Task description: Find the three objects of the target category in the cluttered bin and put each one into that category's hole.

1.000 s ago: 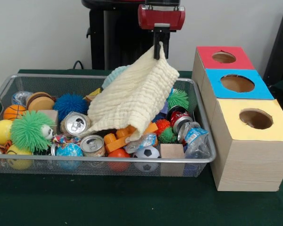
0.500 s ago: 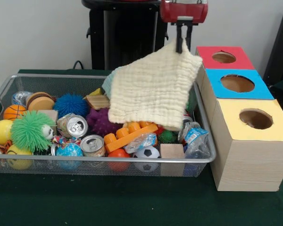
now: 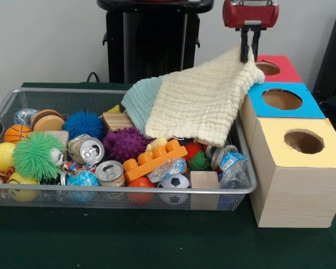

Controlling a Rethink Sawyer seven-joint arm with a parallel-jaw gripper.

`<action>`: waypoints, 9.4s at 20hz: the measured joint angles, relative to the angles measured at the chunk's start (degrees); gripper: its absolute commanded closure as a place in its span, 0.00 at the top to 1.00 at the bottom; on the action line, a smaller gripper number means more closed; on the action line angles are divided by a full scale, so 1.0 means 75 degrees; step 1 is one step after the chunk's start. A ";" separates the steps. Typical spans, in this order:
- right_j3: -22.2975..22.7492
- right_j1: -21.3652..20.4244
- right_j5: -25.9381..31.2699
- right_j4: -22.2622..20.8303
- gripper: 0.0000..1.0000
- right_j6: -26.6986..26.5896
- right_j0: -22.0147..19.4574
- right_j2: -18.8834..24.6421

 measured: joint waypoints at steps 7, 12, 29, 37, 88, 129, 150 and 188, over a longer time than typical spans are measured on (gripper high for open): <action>0.0056 0.0262 -0.0167 0.0006 1.00 0.0000 -0.0328 0.0012; 0.0138 0.0268 -0.0182 0.0009 1.00 0.0000 -0.0531 0.0012; -0.0290 -0.0693 0.1971 -0.0051 1.00 0.0000 -0.3654 0.1455; -0.1428 -0.0388 0.2455 -0.1011 1.00 -0.0002 -0.3907 0.1551; -0.4459 0.3061 0.2003 -0.4856 1.00 -0.0002 -0.5147 0.2326; -0.4929 0.4170 0.2005 -0.5047 1.00 -0.0001 -0.5254 0.2300; -0.4896 0.4032 0.0504 -0.4565 0.00 0.0000 -0.3729 0.0495; -0.1650 0.0119 0.1305 -0.1613 0.00 0.0000 -0.3232 0.1055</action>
